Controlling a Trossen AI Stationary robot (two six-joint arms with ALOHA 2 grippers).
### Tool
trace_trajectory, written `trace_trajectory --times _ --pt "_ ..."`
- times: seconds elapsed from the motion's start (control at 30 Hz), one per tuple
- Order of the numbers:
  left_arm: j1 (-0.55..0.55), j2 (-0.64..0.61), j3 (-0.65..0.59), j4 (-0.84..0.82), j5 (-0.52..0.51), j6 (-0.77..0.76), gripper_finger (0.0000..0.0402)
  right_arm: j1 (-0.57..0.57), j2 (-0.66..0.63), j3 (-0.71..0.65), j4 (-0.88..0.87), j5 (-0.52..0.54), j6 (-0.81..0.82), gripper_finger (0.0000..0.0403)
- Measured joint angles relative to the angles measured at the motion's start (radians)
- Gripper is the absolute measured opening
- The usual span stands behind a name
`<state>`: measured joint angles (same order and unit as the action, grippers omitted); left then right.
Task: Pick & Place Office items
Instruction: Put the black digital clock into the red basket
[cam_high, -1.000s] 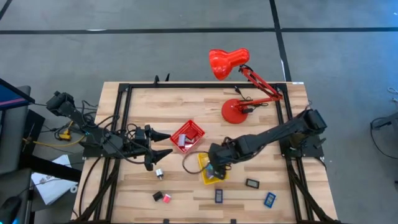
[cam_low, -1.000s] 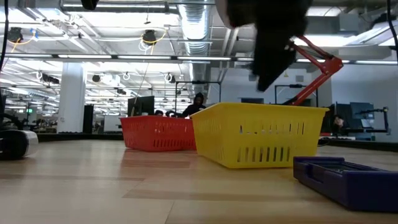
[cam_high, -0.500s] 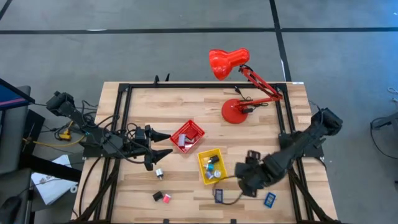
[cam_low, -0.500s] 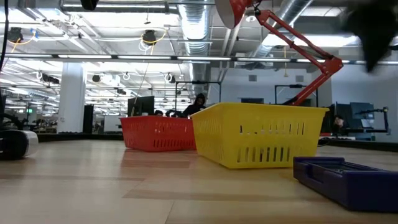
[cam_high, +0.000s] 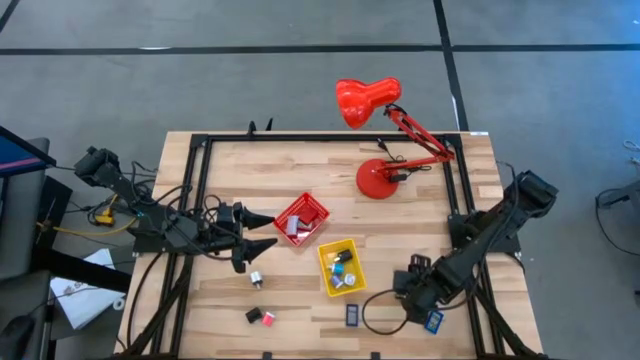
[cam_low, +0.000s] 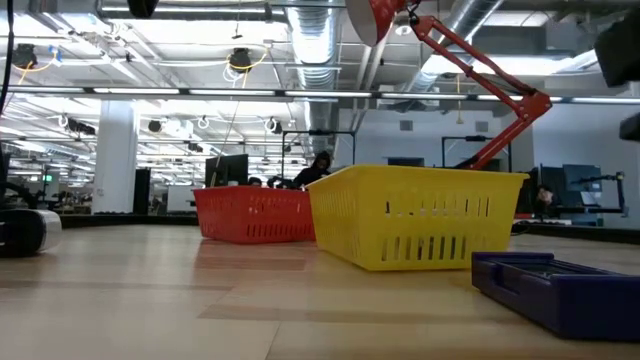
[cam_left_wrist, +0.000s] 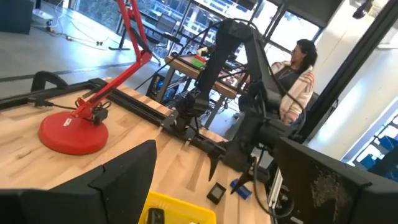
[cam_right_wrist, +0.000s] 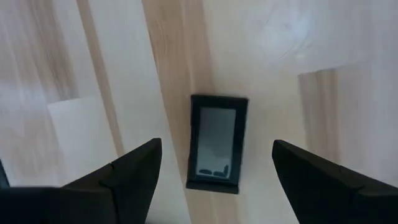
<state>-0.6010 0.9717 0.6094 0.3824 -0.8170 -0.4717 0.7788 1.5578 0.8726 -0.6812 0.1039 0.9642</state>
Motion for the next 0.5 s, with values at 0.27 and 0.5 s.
trace_trajectory --times 0.27,0.5 --pt "0.000 0.000 0.000 0.000 -0.008 -0.034 0.0324 -0.001 0.000 -0.085 0.090 -0.002 0.016 0.0299" --pt "0.000 0.000 0.000 0.000 -0.011 -0.034 0.0324 -0.001 0.001 -0.130 0.139 0.002 0.062 0.0299"
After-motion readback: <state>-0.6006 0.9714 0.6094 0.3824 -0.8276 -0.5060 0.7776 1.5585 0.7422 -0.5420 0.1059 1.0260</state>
